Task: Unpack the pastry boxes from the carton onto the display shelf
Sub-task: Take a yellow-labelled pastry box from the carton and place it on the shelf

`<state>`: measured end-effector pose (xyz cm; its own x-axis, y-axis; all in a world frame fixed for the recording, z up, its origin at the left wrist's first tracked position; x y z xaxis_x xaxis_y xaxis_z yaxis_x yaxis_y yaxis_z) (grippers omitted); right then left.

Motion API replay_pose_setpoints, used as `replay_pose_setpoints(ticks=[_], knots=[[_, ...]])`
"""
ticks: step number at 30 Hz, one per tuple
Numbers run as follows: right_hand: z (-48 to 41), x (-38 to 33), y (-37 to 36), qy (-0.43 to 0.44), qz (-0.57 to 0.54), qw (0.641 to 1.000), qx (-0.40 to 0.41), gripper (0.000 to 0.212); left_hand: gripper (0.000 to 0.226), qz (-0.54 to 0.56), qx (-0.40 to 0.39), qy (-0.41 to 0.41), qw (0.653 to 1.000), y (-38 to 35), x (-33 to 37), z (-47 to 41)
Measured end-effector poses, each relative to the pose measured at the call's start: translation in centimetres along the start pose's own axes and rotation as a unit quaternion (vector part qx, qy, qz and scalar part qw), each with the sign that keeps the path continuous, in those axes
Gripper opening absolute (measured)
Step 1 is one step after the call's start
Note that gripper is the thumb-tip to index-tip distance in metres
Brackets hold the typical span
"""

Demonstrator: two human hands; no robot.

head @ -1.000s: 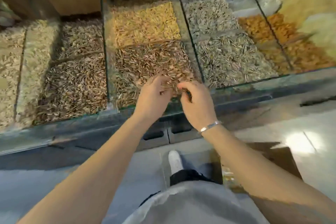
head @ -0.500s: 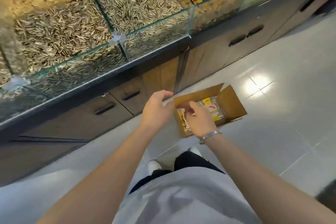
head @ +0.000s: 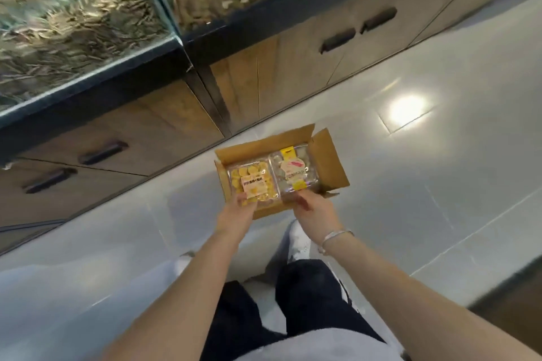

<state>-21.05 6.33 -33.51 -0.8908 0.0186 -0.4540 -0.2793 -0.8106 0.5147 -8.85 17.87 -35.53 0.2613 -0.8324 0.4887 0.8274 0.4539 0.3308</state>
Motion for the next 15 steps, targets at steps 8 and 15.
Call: replay_pose_setpoints(ticks=[8, 15], knots=[[-14.8, 7.7, -3.8, -0.034, 0.193, 0.975, -0.104, 0.031, 0.041, -0.01, 0.08, 0.088, 0.993, -6.0, -5.5, -10.6], [-26.7, 13.4, -10.7, -0.06, 0.227, 0.964, -0.124, 0.032, 0.039, -0.017, 0.079, 0.091, 0.993, -10.7, -11.9, -23.1]])
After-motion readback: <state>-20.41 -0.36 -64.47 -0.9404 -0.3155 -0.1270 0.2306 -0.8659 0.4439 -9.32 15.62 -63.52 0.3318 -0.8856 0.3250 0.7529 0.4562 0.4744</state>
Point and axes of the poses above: each hand's wrist, its own z-axis away from the middle knuckle, its own y-axis out of the back of the hand, x = y × z, the point moved 6 cm from there along -z, towards the middle knuckle, and after that the axes turned 6 degrees about -y, right-handed, at the moved point
